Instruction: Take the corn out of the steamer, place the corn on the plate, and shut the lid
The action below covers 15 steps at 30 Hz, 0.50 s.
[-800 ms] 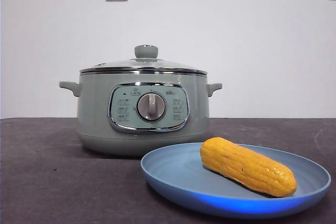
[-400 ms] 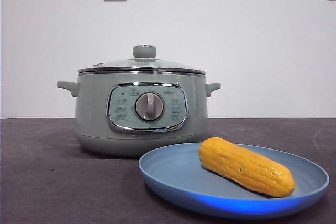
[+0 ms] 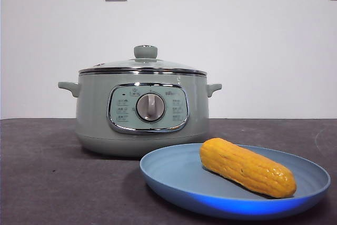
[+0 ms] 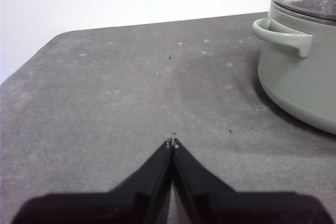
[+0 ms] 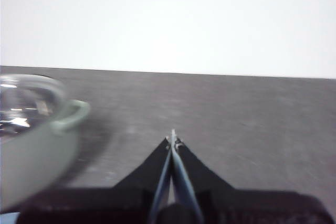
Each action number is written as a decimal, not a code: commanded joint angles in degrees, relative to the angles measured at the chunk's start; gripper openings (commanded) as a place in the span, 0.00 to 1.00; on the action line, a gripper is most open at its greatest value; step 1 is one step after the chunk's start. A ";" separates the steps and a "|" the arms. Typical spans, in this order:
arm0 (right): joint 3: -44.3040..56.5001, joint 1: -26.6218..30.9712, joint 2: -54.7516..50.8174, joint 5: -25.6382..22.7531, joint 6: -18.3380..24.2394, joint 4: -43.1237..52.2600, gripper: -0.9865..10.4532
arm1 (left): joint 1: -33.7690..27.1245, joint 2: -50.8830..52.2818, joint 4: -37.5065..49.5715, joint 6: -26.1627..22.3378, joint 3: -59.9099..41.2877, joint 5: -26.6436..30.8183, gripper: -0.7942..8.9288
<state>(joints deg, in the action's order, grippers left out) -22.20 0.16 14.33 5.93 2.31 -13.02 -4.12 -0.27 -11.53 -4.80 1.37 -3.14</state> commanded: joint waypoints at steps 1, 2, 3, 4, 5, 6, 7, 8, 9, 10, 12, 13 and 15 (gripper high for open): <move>6.47 2.49 -3.91 -0.04 0.79 3.48 0.09 | -0.15 0.15 -0.09 0.57 -0.68 0.02 0.08; 8.59 3.10 -5.16 -0.04 0.76 5.01 0.09 | -0.15 0.15 -0.09 0.57 -0.68 0.02 0.08; 10.56 3.56 -6.43 -0.04 0.76 6.32 0.09 | -0.15 0.15 -0.11 0.57 -0.68 0.02 0.08; 12.09 3.85 -7.43 -0.09 0.79 7.19 0.09 | -0.15 0.15 -0.09 0.57 -0.68 0.02 0.08; 13.70 4.02 -8.46 -0.09 0.76 7.85 0.09 | -0.15 0.15 -0.09 0.57 -0.68 0.02 0.08; 14.88 4.02 -9.33 -0.09 0.76 7.87 0.09 | -0.15 0.15 -0.11 0.57 -0.68 0.02 0.08; 16.11 4.02 -10.23 -0.09 0.76 7.82 0.09 | -0.15 0.15 -0.09 0.57 -0.68 0.02 0.08; 17.25 4.02 -10.99 -0.13 0.76 7.85 0.09 | -0.15 0.15 -0.09 0.57 -0.68 0.02 0.08; 18.29 4.02 -11.67 -0.20 0.76 7.85 0.09 | -0.15 0.15 -0.09 0.57 -0.68 0.02 0.08; 19.10 4.02 -12.15 -0.28 0.76 7.82 0.09 | -0.15 0.15 -0.11 0.57 -0.68 0.02 0.08; 20.55 4.02 -12.96 -0.28 0.72 7.80 0.09 | -0.15 0.15 -0.09 0.57 -0.68 0.02 0.08; 21.24 4.02 -13.33 -0.26 0.66 7.80 0.09 | -0.15 0.15 -0.11 0.57 -0.68 0.02 0.08; 21.90 4.02 -14.12 -0.31 0.52 6.14 0.09 | -0.15 0.15 -0.09 0.57 -0.68 0.02 0.08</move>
<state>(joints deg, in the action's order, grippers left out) -0.95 4.14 0.69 5.85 2.81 -6.66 -4.12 -0.27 -11.53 -4.78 1.37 -3.16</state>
